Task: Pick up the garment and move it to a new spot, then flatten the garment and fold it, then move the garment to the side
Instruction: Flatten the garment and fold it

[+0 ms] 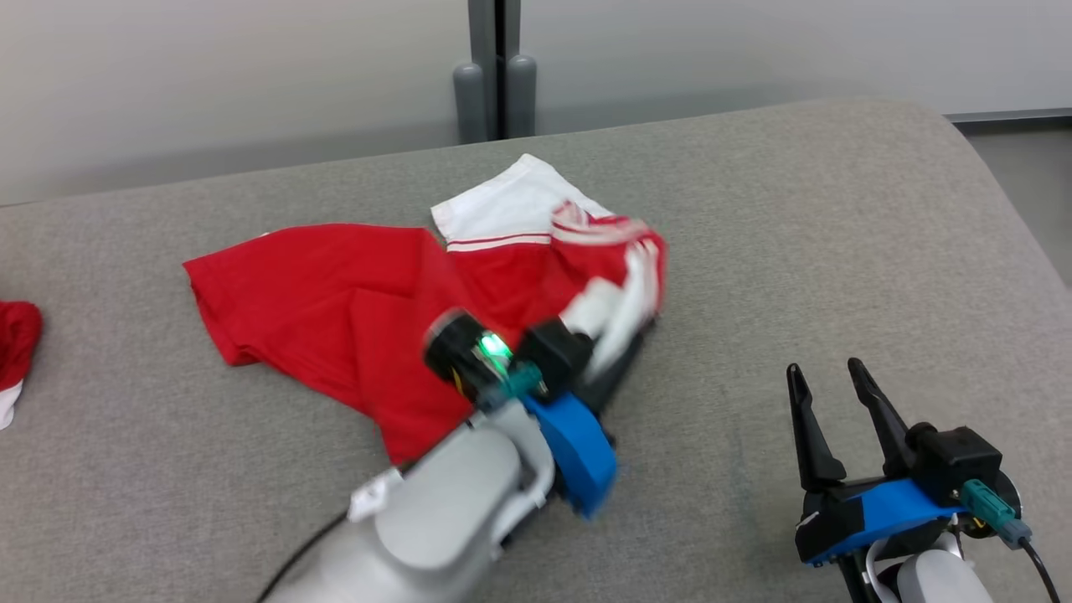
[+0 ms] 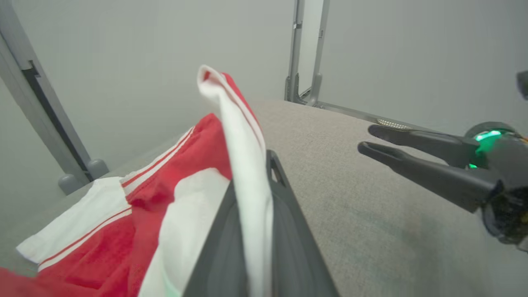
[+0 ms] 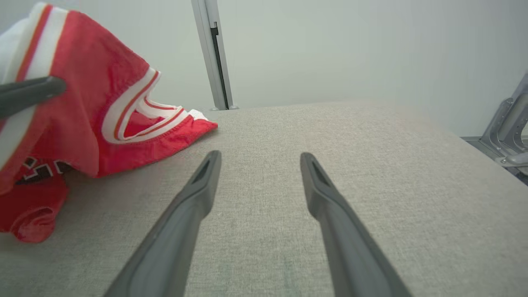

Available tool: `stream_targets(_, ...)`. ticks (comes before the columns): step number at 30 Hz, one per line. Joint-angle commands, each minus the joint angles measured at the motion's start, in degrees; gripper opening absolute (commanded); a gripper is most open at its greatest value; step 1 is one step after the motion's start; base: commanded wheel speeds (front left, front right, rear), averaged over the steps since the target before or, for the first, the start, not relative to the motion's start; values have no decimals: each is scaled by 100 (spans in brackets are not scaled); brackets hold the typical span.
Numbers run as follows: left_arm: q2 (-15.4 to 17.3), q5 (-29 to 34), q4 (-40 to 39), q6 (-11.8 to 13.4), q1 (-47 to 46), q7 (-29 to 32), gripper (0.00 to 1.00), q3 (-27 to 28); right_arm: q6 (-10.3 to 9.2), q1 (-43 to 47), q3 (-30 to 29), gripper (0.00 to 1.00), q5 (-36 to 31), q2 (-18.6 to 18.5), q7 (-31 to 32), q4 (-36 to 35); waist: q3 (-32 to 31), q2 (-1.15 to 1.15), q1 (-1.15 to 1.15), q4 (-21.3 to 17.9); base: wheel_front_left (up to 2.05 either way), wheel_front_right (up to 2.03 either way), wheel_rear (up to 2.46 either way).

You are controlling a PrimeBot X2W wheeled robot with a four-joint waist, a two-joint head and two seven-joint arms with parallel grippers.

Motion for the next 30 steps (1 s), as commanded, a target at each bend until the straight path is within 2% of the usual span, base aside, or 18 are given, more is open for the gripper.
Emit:
stream_targets(1,0,-96,-99,-5,126,50,0,-215,3,74,4,100,-24,-16,-21,-17,-16,0,1,-69,0,0,0)
stream_targets(5,4,-564,-434,-5,523,195,0,-997,3,54,3,100,4,-16,-21,-19,23,0,1,-211,0,0,0)
stream_targets(6,9,-596,-439,4,528,242,34,-1170,3,48,34,100,17,-14,-22,-21,43,0,1,-252,0,0,0)
stream_targets(7,-2,-650,-463,48,512,232,100,-1275,3,38,37,100,28,-15,-21,-22,57,0,1,-279,0,0,0)
stream_targets(13,-4,-802,-723,259,236,53,100,-1544,3,108,-93,100,-10,-16,-22,-15,-9,0,1,-223,0,0,0)
stream_targets(17,2,-919,-898,542,27,-22,100,-1291,3,205,-180,100,-56,-15,-21,0,-154,0,1,-56,0,0,0)
stream_targets(21,62,-590,-1134,829,205,-29,100,-405,3,281,-180,100,-35,-16,-21,-9,-271,0,1,109,0,0,0)
stream_targets(30,885,512,-1937,1136,1620,-28,100,1849,3,427,-198,100,27,-18,-21,23,-428,0,1,447,0,0,0)
